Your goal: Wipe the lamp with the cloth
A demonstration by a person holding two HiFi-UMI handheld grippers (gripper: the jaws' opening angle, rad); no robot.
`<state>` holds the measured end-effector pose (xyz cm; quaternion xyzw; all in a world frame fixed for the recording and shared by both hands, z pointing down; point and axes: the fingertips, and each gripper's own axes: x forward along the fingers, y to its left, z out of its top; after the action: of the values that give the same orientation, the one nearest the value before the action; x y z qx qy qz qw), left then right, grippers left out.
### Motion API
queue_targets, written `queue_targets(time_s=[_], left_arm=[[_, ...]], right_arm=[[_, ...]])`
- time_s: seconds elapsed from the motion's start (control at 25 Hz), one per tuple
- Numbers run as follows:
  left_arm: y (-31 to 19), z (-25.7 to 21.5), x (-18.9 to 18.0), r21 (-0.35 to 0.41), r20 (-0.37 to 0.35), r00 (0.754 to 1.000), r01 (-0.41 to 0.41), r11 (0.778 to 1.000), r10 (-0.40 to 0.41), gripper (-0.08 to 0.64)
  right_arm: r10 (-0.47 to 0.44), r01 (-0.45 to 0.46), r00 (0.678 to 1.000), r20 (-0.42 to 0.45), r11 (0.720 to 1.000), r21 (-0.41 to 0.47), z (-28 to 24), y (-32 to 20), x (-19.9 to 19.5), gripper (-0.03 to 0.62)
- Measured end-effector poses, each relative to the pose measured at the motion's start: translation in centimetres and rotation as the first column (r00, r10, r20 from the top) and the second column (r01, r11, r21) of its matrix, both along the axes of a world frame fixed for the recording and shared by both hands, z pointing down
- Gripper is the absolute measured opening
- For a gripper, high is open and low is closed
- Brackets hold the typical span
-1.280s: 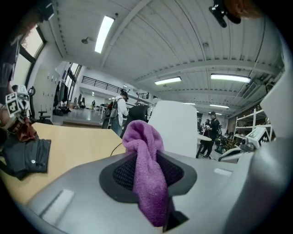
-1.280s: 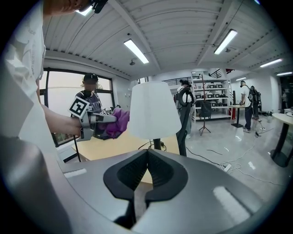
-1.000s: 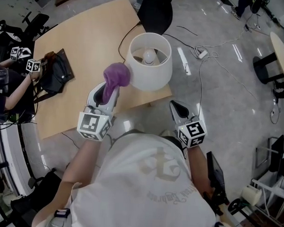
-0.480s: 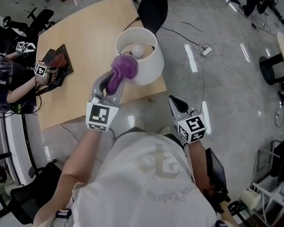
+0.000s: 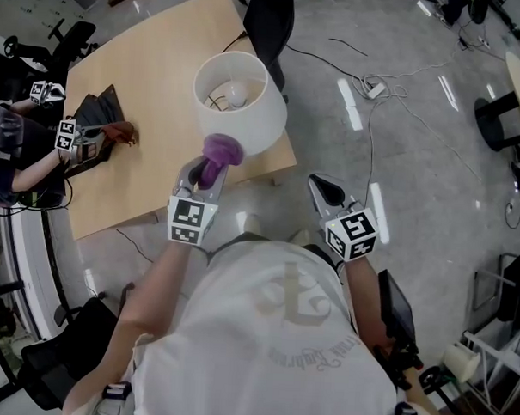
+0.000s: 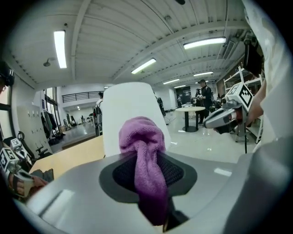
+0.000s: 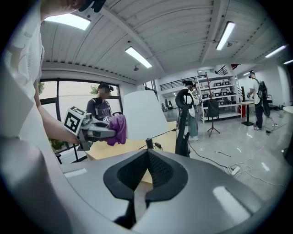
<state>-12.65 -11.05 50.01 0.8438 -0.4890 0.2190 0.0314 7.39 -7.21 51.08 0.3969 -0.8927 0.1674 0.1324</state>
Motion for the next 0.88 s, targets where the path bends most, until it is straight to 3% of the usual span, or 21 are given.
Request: queue_targets(time_s=[0.16,0.28,0.48,0.72,0.88], left_arm=[[1.4,3.3,0.9,-0.108,0.007,0.999,-0.043,0.993,0.044,0.107],[2.1,2.9,1.4,-0.113,0.004,0.999,-0.048,0.992,0.048,0.107],[2.4,-3.5,2.6,0.033,-0.015,0.996,-0.085,0.996,0.086,0.107],[1.7,-12.2,4.2,0.249,0.012,0.996,-0.083,0.965,0.083,0.107],[0.2,-14.5,4.1,0.288,0.061,0.998,-0.037,0.957,0.02,0.107]], right_arm=[[-0.002,0.002,1.0,0.002,1.0,-0.003,0.2,0.1,0.4,0.014],[-0.007,0.007,1.0,0.006,1.0,-0.006,0.3,-0.1,0.4,0.014],[-0.027,0.027,0.999,0.018,1.0,-0.001,0.2,-0.5,-0.3,0.014],[-0.048,0.048,0.998,0.032,0.999,-0.004,0.3,-1.0,-1.1,0.014],[-0.047,0.047,0.998,0.04,0.999,-0.013,0.2,-1.7,-1.1,0.014]])
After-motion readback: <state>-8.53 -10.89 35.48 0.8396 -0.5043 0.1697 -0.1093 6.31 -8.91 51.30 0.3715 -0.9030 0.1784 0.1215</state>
